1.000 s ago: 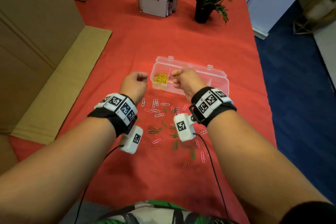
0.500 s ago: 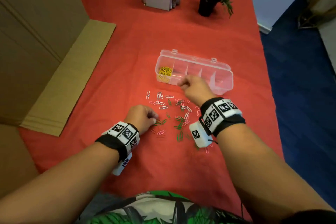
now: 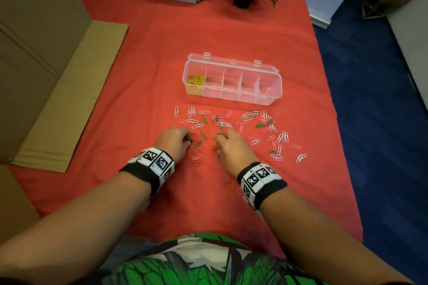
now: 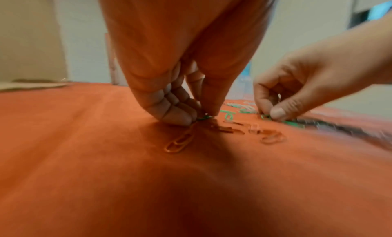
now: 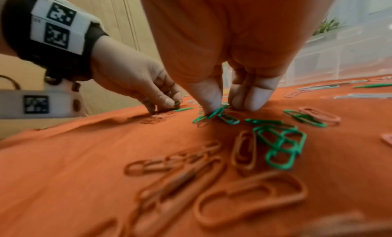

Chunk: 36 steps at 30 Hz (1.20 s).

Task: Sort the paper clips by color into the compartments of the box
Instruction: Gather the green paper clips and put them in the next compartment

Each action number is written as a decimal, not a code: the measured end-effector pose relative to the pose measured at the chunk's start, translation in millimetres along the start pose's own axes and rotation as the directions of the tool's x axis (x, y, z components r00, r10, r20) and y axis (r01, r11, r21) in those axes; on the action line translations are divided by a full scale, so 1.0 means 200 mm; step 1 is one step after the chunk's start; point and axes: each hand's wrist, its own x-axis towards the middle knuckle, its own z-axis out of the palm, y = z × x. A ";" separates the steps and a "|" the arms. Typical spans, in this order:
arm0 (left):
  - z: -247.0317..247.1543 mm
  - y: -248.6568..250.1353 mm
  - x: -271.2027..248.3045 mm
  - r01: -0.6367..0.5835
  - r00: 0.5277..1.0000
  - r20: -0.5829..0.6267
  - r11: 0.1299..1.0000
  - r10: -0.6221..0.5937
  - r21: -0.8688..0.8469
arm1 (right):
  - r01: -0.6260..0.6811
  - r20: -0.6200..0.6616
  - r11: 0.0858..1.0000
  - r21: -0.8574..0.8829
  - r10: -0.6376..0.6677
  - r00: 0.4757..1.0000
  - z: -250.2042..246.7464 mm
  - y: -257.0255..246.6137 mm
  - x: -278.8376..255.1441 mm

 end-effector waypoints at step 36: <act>0.05 0.11 0.00 -0.057 0.998 -0.024 0.994 0.060 0.095 | -0.340 0.210 0.184 0.922 0.499 0.841 -0.17 0.13 -0.01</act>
